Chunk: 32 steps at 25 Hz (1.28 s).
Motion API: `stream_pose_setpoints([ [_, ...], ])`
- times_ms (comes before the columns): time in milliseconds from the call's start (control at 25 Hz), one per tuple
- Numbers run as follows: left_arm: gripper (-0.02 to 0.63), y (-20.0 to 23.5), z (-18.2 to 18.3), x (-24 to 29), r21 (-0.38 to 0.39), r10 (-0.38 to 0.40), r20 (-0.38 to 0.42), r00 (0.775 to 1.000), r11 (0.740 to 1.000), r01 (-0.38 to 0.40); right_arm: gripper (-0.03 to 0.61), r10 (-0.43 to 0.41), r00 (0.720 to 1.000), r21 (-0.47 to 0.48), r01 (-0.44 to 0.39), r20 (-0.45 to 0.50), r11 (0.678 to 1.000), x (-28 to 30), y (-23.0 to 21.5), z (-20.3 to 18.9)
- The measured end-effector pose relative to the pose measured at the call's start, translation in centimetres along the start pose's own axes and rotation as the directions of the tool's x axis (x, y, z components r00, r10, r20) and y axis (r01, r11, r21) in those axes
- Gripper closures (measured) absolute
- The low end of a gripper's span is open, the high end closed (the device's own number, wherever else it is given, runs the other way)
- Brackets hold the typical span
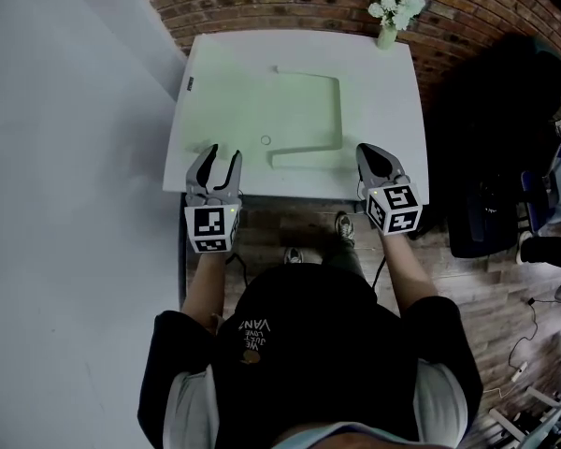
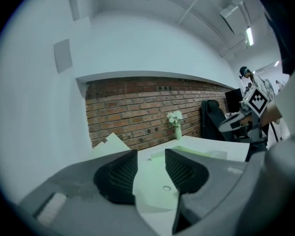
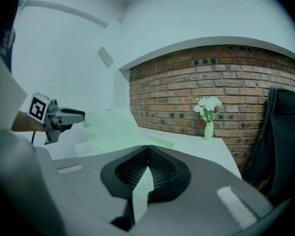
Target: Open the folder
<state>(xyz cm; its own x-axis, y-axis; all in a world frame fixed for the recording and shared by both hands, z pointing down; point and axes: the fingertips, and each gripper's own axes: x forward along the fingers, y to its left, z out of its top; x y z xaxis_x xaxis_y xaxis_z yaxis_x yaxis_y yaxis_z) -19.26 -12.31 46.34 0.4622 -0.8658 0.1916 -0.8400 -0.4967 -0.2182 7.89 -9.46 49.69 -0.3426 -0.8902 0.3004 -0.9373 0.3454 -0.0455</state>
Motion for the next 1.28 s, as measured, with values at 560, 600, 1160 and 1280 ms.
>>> stream_pose_setpoints([
  [560, 0.492, -4.0, 0.6, 0.4, -0.01, -0.112, 0.024, 0.993, 0.994, 0.112, 0.58, 0.022, 0.996, 0.041, -0.025, 0.087, 0.999, -1.9, 2.7, 2.0],
  [600, 0.499, -4.2, 0.7, 0.4, -0.012, -0.117, 0.028, 0.993, 0.993, 0.118, 0.58, 0.025, 0.996, 0.044, -0.029, 0.09, 0.999, -2.0, 2.9, 2.1],
  [1160, 0.571, -6.5, 0.9, 0.0, -0.027, -0.178, 0.053, 0.983, 0.983, 0.18, 0.58, 0.06, 0.992, 0.041, -0.065, 0.115, 0.997, -2.8, 4.9, 3.0],
  [1280, 0.578, -7.0, 0.9, -0.1, -0.034, -0.192, 0.047, 0.98, 0.98, 0.194, 0.58, 0.066, 0.991, 0.047, -0.072, 0.119, 0.996, -2.9, 5.3, 3.1],
])
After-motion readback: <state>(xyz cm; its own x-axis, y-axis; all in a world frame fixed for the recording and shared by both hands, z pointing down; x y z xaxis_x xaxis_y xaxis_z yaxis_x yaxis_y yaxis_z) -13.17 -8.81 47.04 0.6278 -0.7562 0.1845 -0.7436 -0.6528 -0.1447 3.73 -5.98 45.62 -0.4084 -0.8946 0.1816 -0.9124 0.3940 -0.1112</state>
